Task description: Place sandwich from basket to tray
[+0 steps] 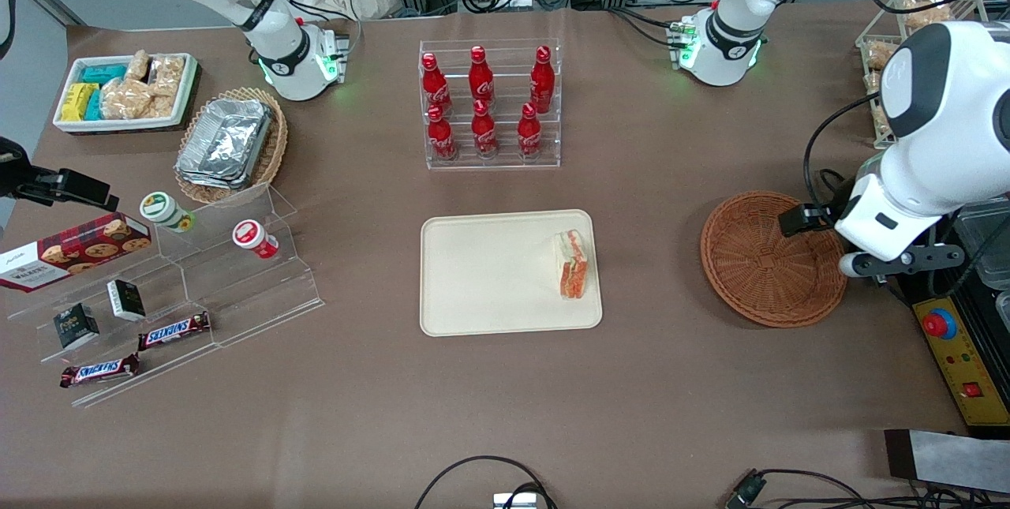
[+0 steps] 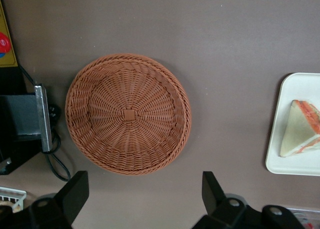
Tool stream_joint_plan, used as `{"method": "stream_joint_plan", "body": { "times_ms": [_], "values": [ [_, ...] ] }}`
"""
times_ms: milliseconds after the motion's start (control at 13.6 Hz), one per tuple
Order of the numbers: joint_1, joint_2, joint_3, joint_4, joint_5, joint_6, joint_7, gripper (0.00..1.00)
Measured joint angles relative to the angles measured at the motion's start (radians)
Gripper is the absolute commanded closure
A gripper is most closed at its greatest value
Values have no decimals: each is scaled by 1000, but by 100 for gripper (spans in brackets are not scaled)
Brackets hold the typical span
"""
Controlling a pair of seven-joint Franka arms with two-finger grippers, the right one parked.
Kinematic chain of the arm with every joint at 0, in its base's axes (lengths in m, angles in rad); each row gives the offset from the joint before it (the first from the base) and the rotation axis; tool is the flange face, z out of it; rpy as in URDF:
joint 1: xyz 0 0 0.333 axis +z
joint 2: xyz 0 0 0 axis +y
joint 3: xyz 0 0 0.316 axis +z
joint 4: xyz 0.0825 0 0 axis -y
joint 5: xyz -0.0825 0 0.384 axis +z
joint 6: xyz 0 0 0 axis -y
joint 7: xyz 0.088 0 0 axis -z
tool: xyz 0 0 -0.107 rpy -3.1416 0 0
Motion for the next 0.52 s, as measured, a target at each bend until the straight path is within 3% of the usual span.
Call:
{"method": "stream_joint_plan", "body": {
  "times_ms": [516],
  "values": [
    [-1,0,20,41,0,-18,70,0]
  ]
}}
